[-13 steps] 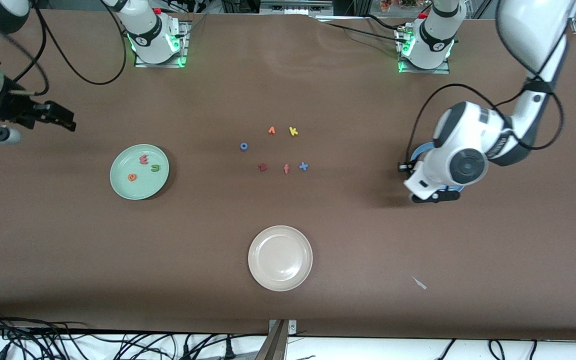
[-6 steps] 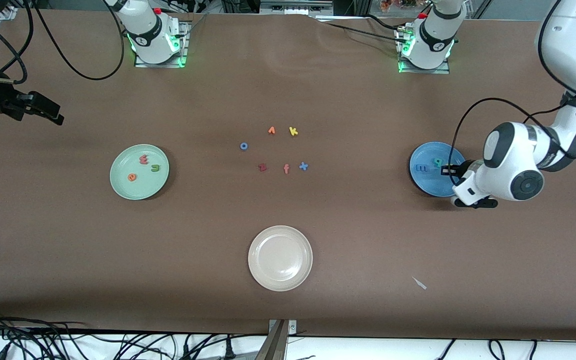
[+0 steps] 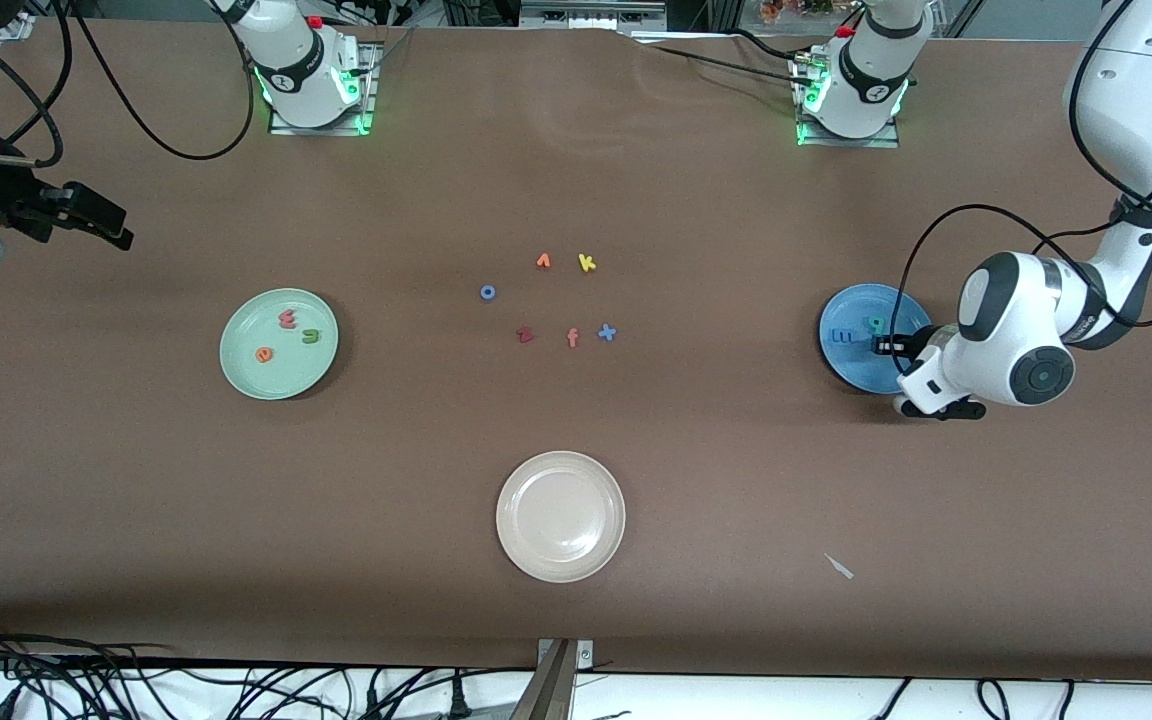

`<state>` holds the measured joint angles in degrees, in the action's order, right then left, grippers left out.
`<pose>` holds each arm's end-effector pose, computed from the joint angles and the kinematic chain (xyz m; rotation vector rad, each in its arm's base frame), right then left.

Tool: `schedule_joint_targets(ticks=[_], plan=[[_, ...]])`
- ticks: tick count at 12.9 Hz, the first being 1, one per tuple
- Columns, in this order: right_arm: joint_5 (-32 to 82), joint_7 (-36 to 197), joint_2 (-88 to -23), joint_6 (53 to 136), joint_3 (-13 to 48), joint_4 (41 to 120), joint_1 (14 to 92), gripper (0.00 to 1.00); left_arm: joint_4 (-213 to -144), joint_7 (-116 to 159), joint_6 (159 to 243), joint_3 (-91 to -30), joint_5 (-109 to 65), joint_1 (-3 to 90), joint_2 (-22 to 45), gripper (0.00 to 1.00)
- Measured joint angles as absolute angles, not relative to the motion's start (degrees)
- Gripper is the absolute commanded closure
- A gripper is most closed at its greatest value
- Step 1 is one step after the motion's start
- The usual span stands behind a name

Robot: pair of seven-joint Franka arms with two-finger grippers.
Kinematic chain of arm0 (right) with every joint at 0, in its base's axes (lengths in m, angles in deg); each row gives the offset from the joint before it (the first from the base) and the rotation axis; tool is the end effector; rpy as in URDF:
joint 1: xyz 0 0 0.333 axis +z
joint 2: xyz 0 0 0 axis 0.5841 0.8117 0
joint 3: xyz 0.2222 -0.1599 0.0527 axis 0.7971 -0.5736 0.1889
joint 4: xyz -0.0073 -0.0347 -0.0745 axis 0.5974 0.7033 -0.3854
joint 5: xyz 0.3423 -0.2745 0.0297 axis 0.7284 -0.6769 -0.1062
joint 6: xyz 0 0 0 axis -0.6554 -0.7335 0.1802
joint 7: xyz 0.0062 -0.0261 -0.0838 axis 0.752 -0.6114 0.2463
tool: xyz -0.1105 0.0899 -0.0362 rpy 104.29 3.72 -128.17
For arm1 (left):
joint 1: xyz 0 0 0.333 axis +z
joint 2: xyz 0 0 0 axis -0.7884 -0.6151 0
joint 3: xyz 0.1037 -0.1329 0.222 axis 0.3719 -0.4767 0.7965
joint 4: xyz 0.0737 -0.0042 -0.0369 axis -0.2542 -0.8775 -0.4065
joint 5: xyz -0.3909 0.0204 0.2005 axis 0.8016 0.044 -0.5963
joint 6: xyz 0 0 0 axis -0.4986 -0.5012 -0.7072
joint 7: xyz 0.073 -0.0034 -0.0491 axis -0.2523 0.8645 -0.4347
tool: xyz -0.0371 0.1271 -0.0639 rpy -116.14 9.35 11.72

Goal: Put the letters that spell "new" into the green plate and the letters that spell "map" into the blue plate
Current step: 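Carry the yellow a to the blue plate with the left gripper and release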

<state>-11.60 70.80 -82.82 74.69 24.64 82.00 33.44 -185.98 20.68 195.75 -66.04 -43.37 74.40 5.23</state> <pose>0.5874 -0.0058 0.4989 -3.1271 0.1502 0.0369 0.5815 -0.0084 0.1051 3.0520 -0.0175 -0.6755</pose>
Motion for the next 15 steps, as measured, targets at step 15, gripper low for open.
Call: schedule_joint_targets(ticks=[15], plan=[[-11.6, 70.9, -82.9, 74.6, 24.6, 81.8, 33.4, 0.0, -158.4, 23.5, 173.1, -71.5, -41.8, 75.4, 20.1, 0.0]])
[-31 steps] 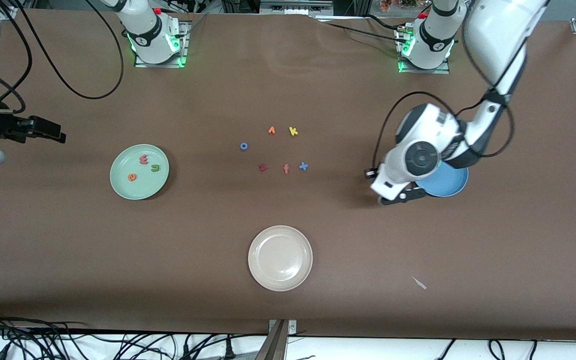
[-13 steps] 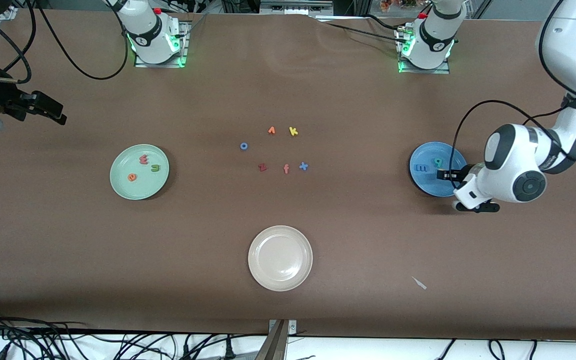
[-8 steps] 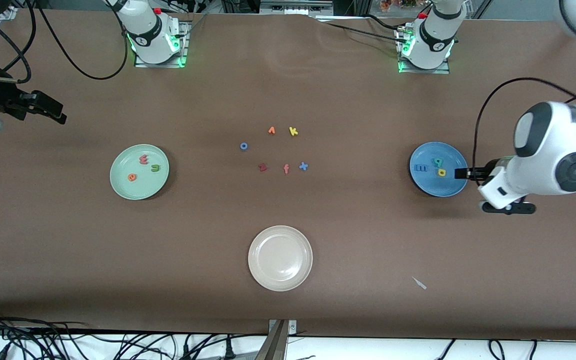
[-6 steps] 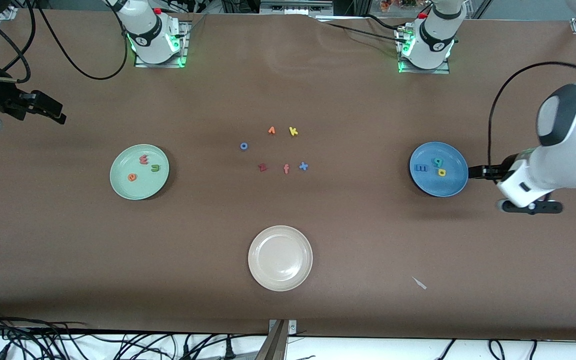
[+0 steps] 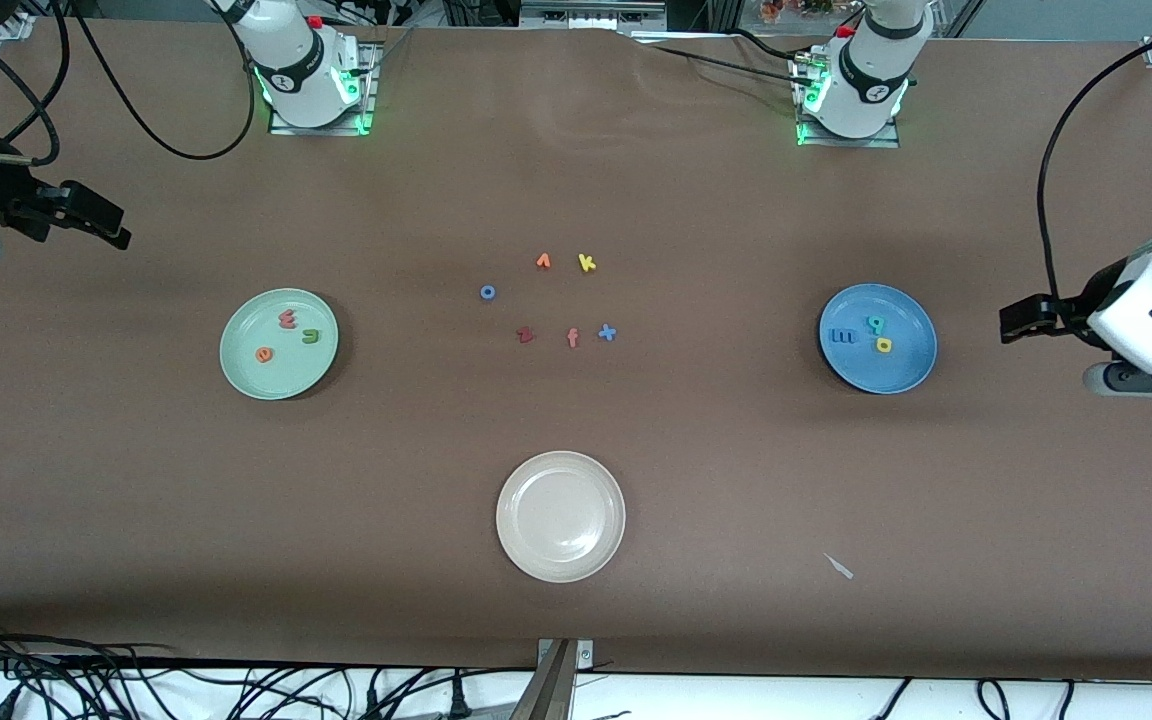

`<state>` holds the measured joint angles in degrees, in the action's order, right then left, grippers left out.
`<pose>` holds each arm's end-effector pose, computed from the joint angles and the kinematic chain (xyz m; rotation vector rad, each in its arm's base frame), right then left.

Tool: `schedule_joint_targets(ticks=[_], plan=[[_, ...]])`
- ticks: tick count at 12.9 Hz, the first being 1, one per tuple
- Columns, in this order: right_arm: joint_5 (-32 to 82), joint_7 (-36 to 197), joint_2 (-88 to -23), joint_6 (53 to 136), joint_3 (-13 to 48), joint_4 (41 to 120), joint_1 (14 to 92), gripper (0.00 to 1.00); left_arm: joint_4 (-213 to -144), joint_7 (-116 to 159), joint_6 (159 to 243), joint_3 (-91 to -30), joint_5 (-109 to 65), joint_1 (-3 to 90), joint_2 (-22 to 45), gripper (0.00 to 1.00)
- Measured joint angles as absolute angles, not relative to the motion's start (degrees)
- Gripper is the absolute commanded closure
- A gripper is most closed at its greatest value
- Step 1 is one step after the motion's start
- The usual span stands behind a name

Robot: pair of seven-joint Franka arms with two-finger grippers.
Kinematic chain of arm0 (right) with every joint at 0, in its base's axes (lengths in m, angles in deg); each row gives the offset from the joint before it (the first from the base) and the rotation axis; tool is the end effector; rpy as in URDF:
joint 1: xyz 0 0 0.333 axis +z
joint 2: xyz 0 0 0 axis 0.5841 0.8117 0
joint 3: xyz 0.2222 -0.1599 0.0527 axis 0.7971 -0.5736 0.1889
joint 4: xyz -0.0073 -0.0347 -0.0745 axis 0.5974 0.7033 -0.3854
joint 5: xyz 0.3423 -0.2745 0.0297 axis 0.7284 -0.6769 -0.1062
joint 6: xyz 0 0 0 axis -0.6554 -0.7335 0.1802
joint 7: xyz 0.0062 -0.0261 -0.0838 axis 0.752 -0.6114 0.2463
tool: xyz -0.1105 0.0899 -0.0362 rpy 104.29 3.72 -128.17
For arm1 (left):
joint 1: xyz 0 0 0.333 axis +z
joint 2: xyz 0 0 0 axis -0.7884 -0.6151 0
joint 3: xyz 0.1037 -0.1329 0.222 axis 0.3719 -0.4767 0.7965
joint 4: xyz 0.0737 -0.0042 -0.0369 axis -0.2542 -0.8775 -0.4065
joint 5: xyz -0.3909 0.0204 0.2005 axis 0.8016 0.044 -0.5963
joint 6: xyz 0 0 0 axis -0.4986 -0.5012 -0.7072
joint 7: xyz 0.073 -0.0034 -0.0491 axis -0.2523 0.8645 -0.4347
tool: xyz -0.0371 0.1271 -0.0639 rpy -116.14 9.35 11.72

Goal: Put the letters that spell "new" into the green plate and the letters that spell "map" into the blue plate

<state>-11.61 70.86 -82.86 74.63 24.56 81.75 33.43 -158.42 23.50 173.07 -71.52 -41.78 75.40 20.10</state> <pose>0.5876 -0.0068 0.5015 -3.1270 0.1509 0.0306 0.6625 -0.0087 0.4678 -3.0903 0.0329 0.1641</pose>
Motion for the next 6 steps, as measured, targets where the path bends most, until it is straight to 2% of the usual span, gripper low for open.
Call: schedule_joint_targets(ticks=[6], plan=[[-11.6, 70.9, -82.9, 74.7, 24.6, 81.7, 33.4, 0.0, -157.6, 23.6, 173.1, -72.0, -41.3, 74.6, 20.3, 0.0]])
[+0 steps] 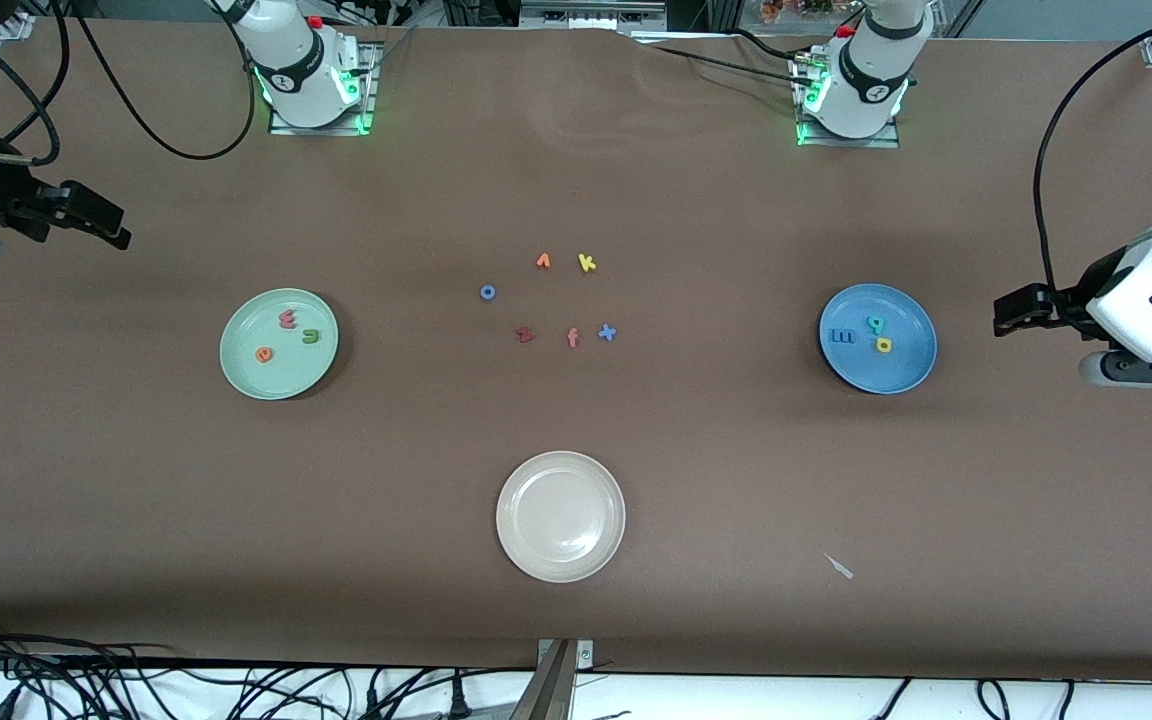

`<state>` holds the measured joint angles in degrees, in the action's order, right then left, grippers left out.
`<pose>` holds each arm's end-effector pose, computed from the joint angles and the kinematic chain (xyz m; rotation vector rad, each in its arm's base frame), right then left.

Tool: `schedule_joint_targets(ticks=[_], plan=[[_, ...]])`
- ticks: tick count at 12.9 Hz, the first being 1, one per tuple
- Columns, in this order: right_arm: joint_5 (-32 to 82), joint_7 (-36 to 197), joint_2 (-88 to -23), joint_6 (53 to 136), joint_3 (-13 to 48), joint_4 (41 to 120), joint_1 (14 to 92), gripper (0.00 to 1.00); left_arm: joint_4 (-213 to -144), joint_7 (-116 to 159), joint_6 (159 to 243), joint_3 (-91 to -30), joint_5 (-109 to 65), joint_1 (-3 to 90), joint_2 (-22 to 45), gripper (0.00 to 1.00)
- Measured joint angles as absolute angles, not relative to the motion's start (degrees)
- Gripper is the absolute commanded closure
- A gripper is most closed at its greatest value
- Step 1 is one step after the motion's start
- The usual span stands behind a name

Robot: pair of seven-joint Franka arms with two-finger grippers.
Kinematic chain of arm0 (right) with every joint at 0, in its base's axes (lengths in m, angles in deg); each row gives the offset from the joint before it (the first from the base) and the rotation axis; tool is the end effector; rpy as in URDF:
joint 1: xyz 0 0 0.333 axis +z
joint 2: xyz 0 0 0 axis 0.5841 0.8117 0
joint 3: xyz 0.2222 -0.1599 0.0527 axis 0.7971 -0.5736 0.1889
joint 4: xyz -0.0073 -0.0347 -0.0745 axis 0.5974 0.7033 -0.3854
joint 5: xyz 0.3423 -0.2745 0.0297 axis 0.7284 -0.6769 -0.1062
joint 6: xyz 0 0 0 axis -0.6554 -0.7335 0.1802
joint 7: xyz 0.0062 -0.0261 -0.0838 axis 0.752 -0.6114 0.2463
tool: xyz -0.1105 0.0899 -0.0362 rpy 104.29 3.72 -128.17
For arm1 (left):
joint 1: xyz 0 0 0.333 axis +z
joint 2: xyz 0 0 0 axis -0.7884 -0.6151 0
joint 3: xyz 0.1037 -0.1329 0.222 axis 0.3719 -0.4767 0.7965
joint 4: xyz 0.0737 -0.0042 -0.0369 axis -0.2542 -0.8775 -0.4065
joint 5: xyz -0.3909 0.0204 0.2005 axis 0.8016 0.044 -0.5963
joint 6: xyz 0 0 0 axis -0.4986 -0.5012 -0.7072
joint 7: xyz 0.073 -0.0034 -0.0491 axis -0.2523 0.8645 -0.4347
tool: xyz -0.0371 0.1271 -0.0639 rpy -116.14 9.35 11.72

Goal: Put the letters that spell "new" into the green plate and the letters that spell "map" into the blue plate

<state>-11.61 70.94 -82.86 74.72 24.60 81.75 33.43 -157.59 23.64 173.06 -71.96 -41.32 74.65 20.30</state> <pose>0.5879 -0.0064 0.5017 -3.1272 0.1476 0.0281 0.6631 -0.0224 0.4778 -3.1001 0.0644 0.1370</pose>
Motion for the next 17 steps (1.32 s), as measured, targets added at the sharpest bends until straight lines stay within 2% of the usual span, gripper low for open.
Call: schedule_joint_targets(ticks=[2, 5, 7, 13, 17], plan=[[-11.6, 71.0, -82.9, 74.7, 24.6, 81.7, 33.4, 0.0, -155.7, 23.8, 173.0, -65.9, -40.7, 68.8, 20.4, 0.0], [-11.6, 71.0, -82.9, 74.8, 24.6, 81.6, 33.4, 0.0, -154.7, 26.5, 172.7, -50.6, -34.7, 56.8, 20.4, 0.0], [-11.6, 71.1, -82.9, 74.9, 24.6, 81.4, 33.4, 0.0, -154.8, 28.4, 171.4, -45.2, -33.8, 52.2, 20.4, 0.01], [-11.6, 71.1, -82.9, 75.0, 24.6, 81.3, 33.4, 0.0, -160.0, 29.7, 174.8, -43.5, -33.8, 50.7, 21.1, 0.01], [-11.6, 71.1, -82.9, 75.0, 24.6, 81.3, 33.4, 0.0, -160.7, 32.1, 174.9, -43.1, -33.8, 52.5, 21.8, 0.01]])
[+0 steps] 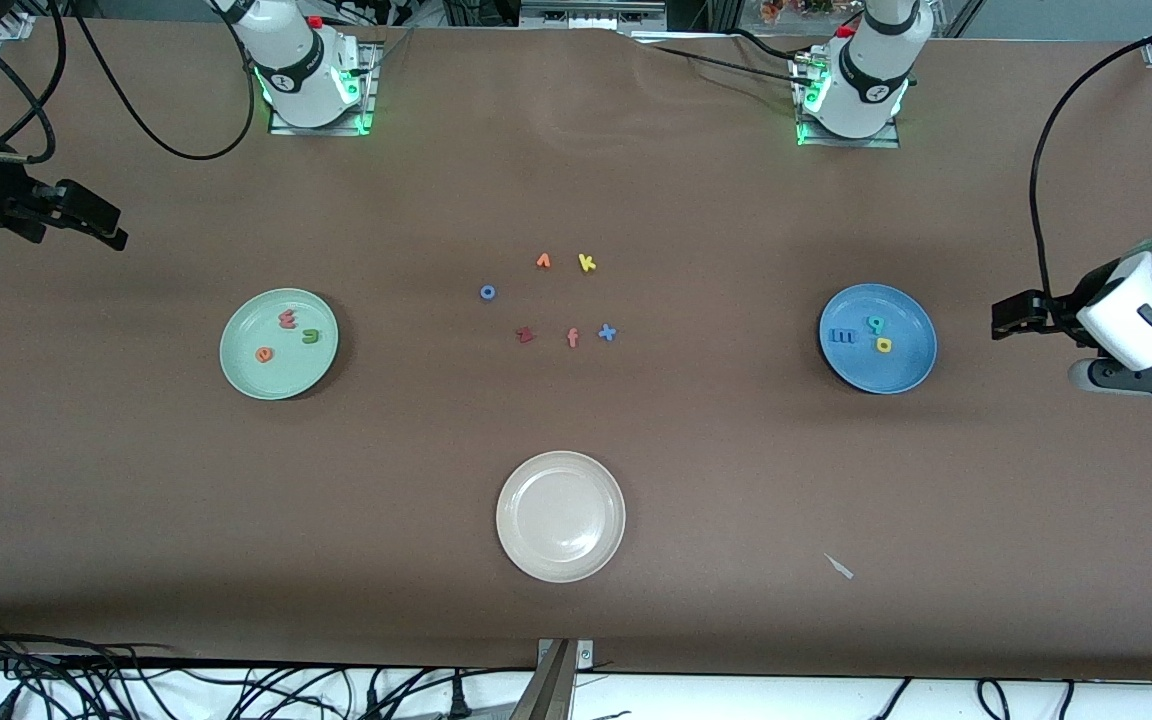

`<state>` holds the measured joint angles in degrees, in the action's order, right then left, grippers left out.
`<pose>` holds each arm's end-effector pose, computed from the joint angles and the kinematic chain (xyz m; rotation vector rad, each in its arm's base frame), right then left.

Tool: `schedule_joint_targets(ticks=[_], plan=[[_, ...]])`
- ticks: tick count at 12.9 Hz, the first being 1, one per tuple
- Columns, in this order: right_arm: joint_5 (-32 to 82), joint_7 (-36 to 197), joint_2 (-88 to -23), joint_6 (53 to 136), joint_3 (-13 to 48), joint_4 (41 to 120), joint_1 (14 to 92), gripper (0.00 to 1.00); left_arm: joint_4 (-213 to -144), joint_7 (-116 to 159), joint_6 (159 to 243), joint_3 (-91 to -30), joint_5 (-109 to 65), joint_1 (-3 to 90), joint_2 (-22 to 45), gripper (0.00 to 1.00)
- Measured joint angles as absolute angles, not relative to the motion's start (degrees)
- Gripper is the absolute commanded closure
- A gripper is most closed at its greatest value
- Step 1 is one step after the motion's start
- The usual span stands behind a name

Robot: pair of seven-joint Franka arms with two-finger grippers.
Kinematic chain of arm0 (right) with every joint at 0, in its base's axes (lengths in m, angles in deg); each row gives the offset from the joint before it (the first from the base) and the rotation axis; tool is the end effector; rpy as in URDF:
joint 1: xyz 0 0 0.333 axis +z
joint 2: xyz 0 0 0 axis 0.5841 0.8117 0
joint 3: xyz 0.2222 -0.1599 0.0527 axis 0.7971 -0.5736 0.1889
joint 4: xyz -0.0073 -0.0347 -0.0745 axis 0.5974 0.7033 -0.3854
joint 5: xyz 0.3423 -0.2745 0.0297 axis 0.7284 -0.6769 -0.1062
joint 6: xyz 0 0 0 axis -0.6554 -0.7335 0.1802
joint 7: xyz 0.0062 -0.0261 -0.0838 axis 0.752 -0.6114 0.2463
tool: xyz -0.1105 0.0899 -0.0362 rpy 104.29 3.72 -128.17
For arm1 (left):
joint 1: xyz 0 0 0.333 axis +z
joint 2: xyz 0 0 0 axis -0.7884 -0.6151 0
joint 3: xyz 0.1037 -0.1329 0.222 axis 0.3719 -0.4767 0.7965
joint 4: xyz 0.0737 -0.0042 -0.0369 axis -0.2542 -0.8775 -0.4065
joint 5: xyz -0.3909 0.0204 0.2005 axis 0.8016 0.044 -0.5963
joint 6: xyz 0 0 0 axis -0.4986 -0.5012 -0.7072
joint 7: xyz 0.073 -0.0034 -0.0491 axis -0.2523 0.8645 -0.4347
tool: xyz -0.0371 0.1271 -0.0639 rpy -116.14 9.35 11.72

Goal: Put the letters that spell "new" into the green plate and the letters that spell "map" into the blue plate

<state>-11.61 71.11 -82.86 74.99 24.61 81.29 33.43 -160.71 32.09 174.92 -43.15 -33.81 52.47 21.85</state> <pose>0.5895 -0.0063 0.5063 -3.1271 0.1427 0.0081 0.6617 0.0018 0.4490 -3.0979 0.1312 0.1944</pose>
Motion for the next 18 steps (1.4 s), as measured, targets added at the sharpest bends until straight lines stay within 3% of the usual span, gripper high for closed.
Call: schedule_joint_targets(ticks=[18], plan=[[-11.6, 71.1, -82.9, 75.5, 24.6, 81.3, 33.4, 0.0, -162.0, 32.6, 175.1, -43.4, -33.8, 52.4, 22.0, 0.01]])
